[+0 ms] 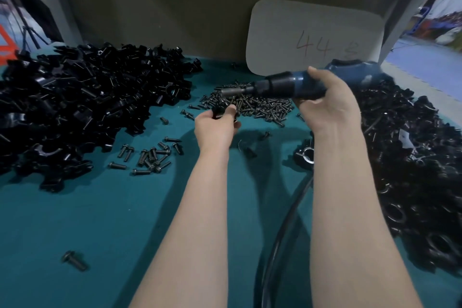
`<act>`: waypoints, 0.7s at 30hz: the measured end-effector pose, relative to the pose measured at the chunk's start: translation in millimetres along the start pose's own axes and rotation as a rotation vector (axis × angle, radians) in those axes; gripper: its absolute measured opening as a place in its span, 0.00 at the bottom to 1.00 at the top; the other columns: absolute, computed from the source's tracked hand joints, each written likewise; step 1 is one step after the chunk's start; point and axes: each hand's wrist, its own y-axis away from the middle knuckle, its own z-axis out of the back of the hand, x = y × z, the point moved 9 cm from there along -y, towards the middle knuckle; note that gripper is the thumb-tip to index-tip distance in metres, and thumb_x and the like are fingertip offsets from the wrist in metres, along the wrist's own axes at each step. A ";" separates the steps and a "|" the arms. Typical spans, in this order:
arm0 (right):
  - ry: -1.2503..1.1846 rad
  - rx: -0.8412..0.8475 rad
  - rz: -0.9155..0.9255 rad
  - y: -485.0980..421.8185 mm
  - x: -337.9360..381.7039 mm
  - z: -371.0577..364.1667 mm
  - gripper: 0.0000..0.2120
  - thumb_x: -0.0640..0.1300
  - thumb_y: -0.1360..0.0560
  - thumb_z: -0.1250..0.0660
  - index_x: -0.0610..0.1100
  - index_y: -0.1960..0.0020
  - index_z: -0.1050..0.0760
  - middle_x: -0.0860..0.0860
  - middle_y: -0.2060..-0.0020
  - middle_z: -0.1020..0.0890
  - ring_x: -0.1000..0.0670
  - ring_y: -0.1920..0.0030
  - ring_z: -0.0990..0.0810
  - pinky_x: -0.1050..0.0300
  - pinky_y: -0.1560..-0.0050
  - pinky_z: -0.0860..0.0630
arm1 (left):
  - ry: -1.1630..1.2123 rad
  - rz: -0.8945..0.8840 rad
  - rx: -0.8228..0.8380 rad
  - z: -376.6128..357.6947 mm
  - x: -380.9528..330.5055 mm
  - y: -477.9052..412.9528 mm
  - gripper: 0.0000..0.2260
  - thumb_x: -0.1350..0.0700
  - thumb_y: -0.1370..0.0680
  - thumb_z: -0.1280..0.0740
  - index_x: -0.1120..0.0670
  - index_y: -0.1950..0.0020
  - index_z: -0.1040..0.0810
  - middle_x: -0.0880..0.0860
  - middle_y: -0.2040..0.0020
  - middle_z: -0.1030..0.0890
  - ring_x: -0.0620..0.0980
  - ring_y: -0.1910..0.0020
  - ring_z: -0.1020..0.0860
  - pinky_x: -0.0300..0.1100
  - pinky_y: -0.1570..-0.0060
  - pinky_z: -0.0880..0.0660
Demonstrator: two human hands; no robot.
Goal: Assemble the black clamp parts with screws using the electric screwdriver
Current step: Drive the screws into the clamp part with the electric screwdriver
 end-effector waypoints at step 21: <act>-0.145 -0.223 0.139 -11.3 -2.9 31.5 0.32 0.54 0.25 0.31 0.43 0.29 0.41 0.45 0.38 0.27 0.45 0.43 0.22 0.46 0.39 0.24 | -0.875 -0.282 -0.172 11.2 -24.3 0.9 0.13 0.47 0.25 0.32 0.57 0.54 0.22 0.49 0.68 0.28 0.46 0.72 0.32 0.39 0.75 0.40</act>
